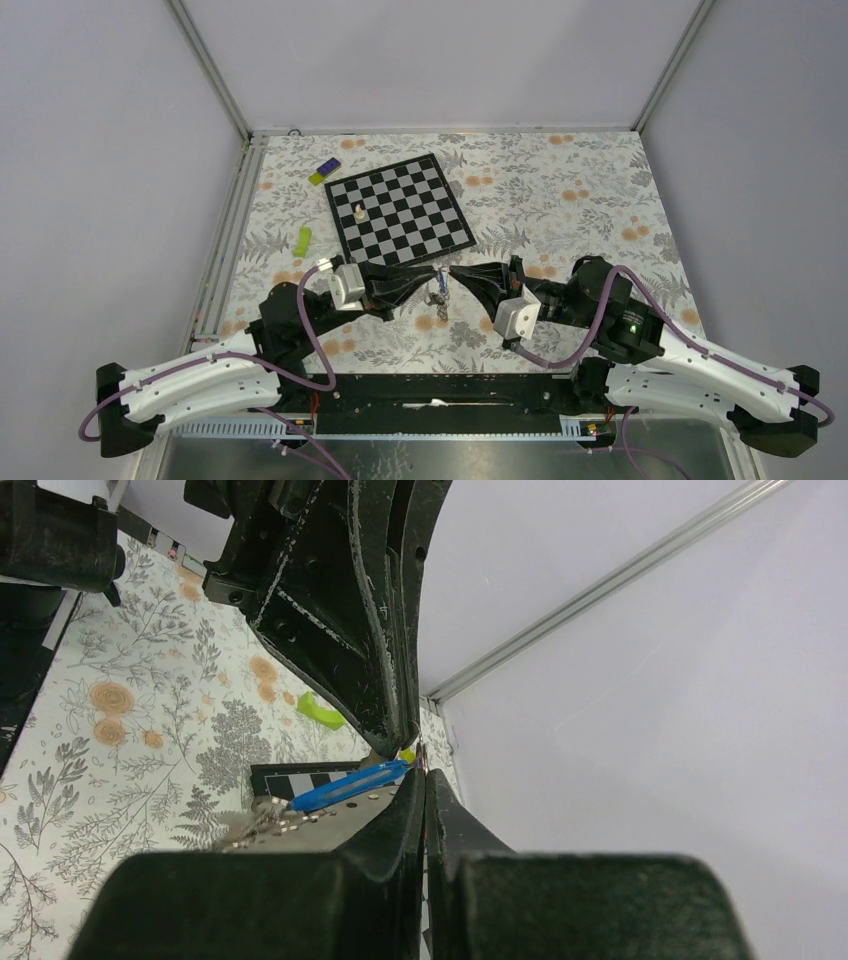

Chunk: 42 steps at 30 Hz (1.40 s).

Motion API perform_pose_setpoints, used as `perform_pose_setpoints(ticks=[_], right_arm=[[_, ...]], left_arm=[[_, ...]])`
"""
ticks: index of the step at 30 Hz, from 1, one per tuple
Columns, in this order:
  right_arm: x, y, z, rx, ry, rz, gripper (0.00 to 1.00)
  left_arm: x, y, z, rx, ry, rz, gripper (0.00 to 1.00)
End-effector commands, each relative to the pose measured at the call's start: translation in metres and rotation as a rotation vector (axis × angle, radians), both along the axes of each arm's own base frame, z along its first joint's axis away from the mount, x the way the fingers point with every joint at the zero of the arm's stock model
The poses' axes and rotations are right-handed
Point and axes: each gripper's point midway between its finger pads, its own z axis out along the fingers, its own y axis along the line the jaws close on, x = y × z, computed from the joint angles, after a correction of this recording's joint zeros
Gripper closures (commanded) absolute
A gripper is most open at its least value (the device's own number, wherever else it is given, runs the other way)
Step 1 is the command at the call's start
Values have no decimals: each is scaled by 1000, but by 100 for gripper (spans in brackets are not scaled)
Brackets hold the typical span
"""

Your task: Remove the keys from the keyring

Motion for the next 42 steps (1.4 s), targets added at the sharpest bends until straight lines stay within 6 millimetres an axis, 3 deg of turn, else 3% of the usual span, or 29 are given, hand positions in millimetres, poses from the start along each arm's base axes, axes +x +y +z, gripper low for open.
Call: perform_pose_setpoints(ticks=[1, 16, 20, 26, 33, 36, 42], right_arm=[[-13, -19, 69, 226, -83, 23, 100], [-13, -17, 48, 151, -67, 27, 98], [-14, -21, 47, 155, -69, 22, 91], [-14, -24, 48, 165, -71, 15, 71], [-14, -21, 43, 146, -62, 25, 71], [-14, -18, 39, 122, -42, 32, 72], [-16, -14, 32, 58, 38, 50, 69]], left_arm=[[15, 10, 6, -24, 10, 89, 100], [21, 18, 9, -27, 9, 140, 100], [25, 23, 9, -26, 12, 168, 100], [26, 25, 8, -29, 16, 180, 100], [25, 25, 8, -29, 17, 178, 100], [22, 23, 7, -16, 4, 156, 100], [-4, 9, 1, 120, -95, 8, 100]])
